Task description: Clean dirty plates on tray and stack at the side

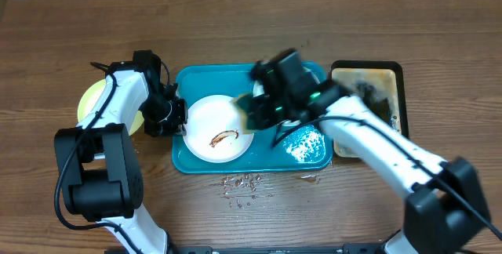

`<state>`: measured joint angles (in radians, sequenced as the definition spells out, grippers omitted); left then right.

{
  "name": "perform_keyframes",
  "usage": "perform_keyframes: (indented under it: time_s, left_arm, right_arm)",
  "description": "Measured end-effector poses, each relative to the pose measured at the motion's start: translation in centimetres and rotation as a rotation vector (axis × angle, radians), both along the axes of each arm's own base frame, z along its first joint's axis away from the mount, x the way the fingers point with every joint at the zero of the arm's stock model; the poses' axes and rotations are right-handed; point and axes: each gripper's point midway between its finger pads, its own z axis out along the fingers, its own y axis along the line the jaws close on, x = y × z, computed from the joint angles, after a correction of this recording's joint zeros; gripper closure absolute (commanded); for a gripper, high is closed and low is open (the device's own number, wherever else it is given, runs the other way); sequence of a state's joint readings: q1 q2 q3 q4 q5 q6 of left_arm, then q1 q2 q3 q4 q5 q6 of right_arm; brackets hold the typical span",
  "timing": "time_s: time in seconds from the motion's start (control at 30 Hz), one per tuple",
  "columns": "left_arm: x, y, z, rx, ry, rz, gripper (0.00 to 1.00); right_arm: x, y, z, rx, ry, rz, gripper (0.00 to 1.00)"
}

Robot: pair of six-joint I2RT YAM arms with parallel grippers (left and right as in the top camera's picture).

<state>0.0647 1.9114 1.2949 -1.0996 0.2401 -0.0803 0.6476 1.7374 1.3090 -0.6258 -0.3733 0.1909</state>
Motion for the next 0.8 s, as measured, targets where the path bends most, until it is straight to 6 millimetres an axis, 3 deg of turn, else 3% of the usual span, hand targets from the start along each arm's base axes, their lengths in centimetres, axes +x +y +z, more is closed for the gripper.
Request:
perform_keyframes:
  time_s: [0.17, 0.33, 0.53, 0.8]
  left_arm:
    - [0.0, 0.0, 0.0, 0.000, 0.000, 0.000, 0.96]
    - [0.0, -0.2, 0.0, 0.000, 0.000, -0.005, 0.96]
    - [0.0, -0.2, 0.0, 0.000, 0.000, -0.006, 0.96]
    - [0.0, -0.2, 0.0, 0.000, 0.000, -0.006, 0.96]
  right_arm:
    - [-1.6, 5.1, -1.8, 0.033, -0.004, 0.041, 0.96]
    - [-1.5, 7.7, -2.9, 0.065, -0.018, -0.001, 0.96]
    - [-0.9, 8.8, -4.4, 0.079, -0.007, -0.045, 0.96]
    - [-1.0, 9.1, -8.8, 0.045, 0.100, -0.117, 0.96]
